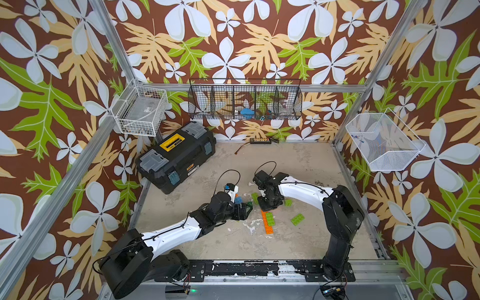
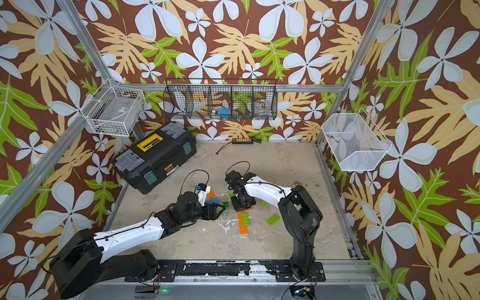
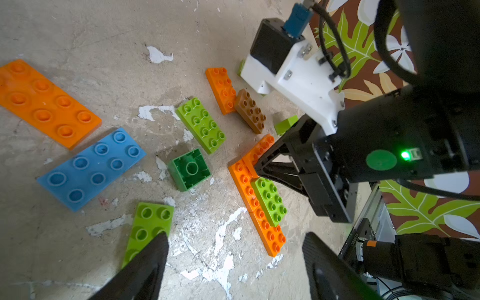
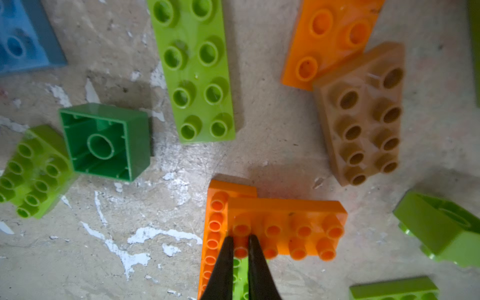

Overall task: Assemble a small pinwheel with lego
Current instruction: Assemble the lego brick with the lego brick.

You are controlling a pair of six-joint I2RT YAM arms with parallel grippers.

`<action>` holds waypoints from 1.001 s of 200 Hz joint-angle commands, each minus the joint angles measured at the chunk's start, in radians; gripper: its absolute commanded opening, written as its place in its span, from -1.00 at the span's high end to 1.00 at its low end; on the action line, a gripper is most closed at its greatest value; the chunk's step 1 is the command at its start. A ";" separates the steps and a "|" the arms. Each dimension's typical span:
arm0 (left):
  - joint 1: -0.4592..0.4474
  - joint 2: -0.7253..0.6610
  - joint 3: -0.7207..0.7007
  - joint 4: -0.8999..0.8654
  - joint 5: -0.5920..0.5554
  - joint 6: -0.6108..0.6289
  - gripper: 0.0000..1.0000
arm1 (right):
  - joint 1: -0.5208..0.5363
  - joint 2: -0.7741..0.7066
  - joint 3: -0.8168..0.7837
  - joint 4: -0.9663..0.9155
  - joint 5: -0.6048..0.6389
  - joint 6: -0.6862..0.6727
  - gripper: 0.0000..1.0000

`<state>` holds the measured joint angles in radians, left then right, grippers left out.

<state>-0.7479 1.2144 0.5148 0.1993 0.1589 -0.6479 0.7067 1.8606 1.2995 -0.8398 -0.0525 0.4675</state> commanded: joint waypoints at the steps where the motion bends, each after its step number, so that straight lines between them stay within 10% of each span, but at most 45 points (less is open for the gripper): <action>1: 0.001 -0.001 -0.002 0.031 0.004 -0.004 -0.67 | -0.001 0.012 -0.009 0.001 -0.003 0.005 0.75; 200: 0.001 -0.017 -0.028 0.035 0.007 -0.015 -0.66 | -0.007 0.067 -0.027 0.010 -0.007 0.077 0.70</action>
<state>-0.7479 1.2068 0.4923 0.2230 0.1631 -0.6579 0.7002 1.9045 1.2919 -0.8120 -0.0776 0.5251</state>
